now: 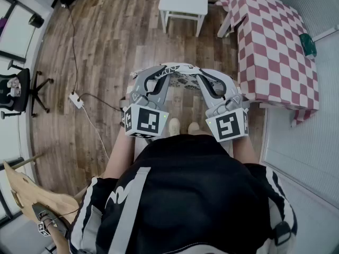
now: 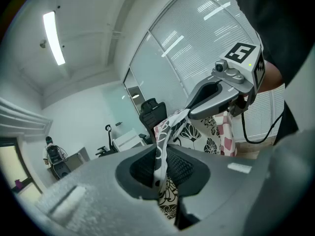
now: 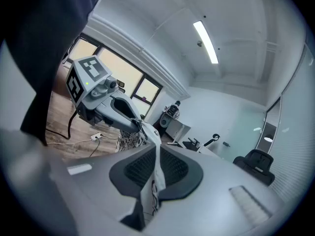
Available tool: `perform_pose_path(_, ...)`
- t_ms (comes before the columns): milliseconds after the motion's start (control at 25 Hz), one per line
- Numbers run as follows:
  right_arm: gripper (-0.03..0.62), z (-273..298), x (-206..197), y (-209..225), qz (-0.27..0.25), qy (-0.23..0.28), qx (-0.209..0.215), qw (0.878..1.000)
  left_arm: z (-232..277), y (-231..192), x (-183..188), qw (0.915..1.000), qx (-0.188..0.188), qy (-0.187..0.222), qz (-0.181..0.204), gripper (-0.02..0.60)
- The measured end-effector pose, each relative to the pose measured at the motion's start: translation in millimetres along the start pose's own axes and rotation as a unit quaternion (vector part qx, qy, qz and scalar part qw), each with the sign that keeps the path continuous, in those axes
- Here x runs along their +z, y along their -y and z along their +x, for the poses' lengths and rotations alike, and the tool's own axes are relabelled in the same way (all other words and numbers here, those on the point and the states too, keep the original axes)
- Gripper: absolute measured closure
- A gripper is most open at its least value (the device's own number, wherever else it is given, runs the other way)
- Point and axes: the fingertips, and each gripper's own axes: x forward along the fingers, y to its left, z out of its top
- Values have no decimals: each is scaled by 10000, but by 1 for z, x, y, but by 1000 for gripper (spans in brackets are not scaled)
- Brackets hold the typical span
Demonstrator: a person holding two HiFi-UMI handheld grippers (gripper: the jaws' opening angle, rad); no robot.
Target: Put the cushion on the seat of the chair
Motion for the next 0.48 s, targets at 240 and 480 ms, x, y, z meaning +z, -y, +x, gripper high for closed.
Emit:
perform_pose_path(240, 571, 7, -3, 4, 78, -73, 30, 9999, 6, 0, -4, 9999, -37, -83, -115, 546)
perform_pose_path(480, 571, 13, -4, 0, 42, -101, 13, 9999, 6, -4, -11, 9999, -42, -105, -80, 546)
